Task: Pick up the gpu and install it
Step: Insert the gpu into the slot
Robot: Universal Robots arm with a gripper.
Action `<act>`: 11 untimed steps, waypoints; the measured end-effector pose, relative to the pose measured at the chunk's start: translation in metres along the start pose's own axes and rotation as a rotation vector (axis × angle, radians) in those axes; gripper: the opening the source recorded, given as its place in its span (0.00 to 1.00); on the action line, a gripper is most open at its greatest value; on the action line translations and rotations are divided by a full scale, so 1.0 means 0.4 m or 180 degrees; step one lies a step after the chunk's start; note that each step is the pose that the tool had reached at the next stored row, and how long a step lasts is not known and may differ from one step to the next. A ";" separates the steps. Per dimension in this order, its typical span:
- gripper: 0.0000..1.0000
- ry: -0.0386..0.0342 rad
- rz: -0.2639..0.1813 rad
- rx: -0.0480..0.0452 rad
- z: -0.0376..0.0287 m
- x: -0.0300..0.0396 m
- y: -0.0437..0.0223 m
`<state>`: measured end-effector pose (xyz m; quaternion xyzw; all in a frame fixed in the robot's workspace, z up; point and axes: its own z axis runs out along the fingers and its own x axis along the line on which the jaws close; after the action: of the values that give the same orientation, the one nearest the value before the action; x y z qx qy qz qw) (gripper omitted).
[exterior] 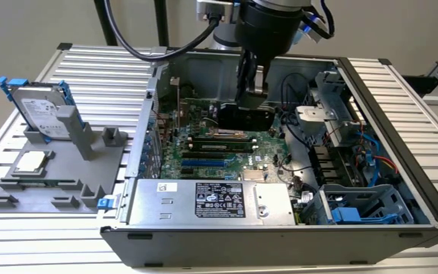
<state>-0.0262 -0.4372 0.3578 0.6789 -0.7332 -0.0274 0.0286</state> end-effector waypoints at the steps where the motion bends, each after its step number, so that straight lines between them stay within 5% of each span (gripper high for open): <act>1: 0.00 0.0000 0.0000 0.0000 0.003 0.000 0.000; 11: 0.00 0.0001 0.0000 0.0000 0.031 0.000 -0.003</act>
<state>-0.0262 -0.4372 0.3454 0.6789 -0.7332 -0.0273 0.0287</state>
